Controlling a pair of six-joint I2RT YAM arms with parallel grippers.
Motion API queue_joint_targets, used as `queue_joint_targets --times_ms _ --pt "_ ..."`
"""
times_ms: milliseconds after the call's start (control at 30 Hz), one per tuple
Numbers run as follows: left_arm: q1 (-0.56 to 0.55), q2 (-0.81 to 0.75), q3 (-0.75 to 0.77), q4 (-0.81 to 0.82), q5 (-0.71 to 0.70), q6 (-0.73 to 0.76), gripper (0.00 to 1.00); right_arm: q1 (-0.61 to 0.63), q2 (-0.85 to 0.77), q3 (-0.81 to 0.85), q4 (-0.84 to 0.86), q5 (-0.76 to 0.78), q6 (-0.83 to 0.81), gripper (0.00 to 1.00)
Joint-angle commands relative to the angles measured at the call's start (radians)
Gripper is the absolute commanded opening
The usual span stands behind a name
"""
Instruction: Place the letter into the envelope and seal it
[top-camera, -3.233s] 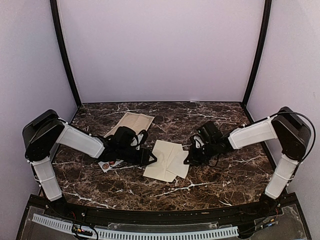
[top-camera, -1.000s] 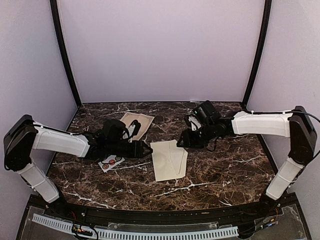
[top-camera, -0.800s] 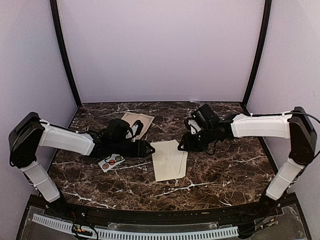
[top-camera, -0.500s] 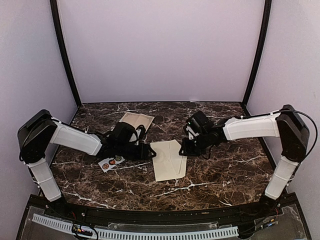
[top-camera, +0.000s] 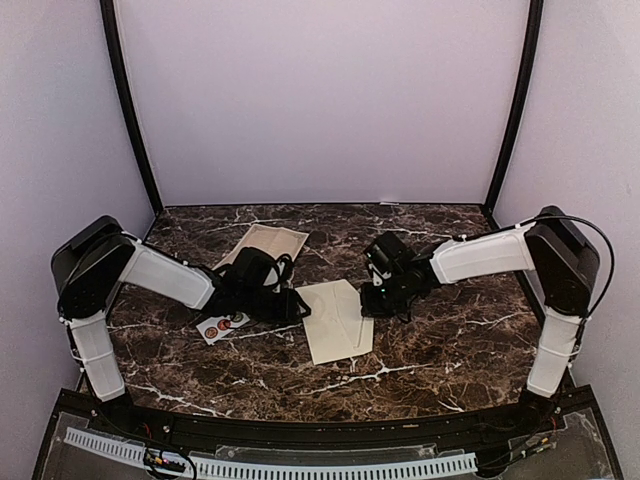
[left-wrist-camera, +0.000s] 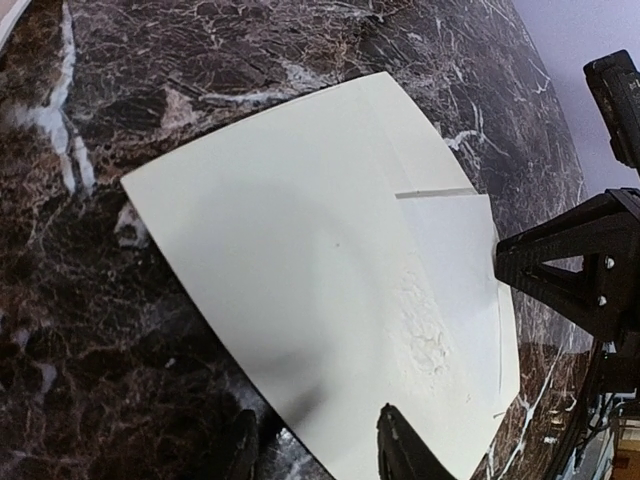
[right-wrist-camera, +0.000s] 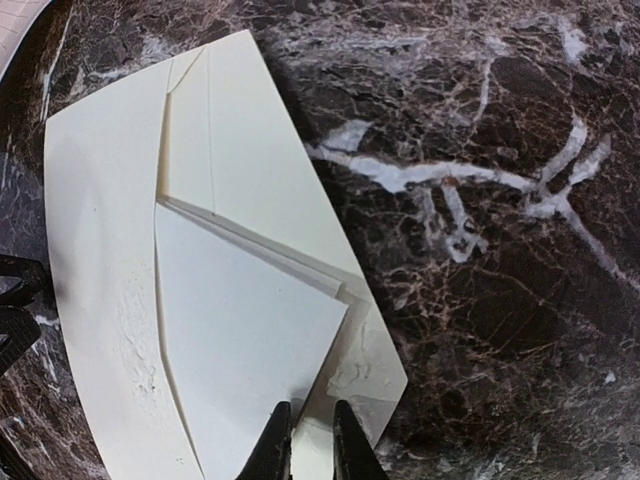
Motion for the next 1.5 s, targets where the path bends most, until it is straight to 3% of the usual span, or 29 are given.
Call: queue_joint_targets --times_ms 0,300,1467 --pt "0.011 0.025 0.018 0.006 -0.012 0.025 0.39 0.004 0.033 0.035 0.042 0.014 -0.001 0.12" --pt "0.015 0.066 0.029 0.006 -0.013 0.041 0.32 0.005 0.058 0.028 0.136 -0.056 -0.031 0.1" --pt "0.016 0.081 0.051 0.012 0.025 0.053 0.31 0.044 0.129 0.085 0.245 -0.186 -0.135 0.11"
